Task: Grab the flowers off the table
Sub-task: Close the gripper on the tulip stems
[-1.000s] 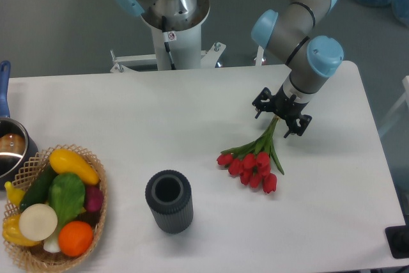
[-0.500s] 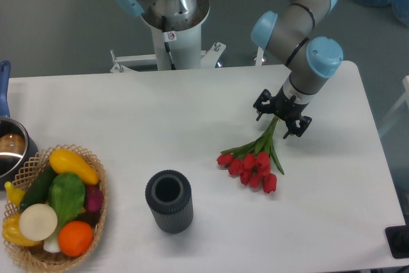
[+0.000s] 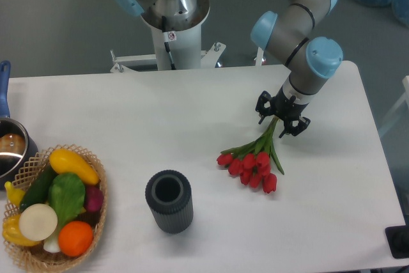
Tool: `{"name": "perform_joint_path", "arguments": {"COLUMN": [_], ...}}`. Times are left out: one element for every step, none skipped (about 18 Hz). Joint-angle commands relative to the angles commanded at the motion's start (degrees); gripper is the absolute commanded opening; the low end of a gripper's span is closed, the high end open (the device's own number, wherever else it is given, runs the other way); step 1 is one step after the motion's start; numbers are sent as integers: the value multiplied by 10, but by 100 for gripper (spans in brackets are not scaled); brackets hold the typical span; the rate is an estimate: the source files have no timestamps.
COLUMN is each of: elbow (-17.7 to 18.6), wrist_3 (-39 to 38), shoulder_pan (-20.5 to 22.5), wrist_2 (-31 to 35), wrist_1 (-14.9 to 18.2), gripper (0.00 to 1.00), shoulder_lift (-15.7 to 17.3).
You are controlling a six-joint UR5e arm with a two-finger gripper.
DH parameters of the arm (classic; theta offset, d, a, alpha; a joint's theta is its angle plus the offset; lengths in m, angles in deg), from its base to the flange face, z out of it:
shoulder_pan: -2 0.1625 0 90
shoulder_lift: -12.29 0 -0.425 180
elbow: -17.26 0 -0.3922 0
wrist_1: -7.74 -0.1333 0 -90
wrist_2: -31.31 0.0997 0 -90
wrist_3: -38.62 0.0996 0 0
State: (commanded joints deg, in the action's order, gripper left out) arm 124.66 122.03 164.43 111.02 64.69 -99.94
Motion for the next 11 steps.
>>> {"name": "perform_joint_path", "arguments": {"elbow": [0, 1, 1, 0, 1, 1, 0, 0, 0, 0, 0], "wrist_3": [-1, -1, -1, -1, 0, 0, 1, 1, 1, 1, 0], "shoulder_pan": [0, 0, -1, -1, -1, -1, -1, -1, -1, -1, -1], "wrist_2": [0, 0, 0, 0, 0, 0, 0, 0, 0, 0, 0], "wrist_1": [0, 0, 0, 0, 0, 0, 0, 0, 0, 0, 0], "gripper": [60, 59, 58, 57, 55, 54, 54, 53, 51, 49, 44], "shoulder_lift": [0, 0, -1, -1, -1, -1, 0, 0, 0, 0, -1]}}
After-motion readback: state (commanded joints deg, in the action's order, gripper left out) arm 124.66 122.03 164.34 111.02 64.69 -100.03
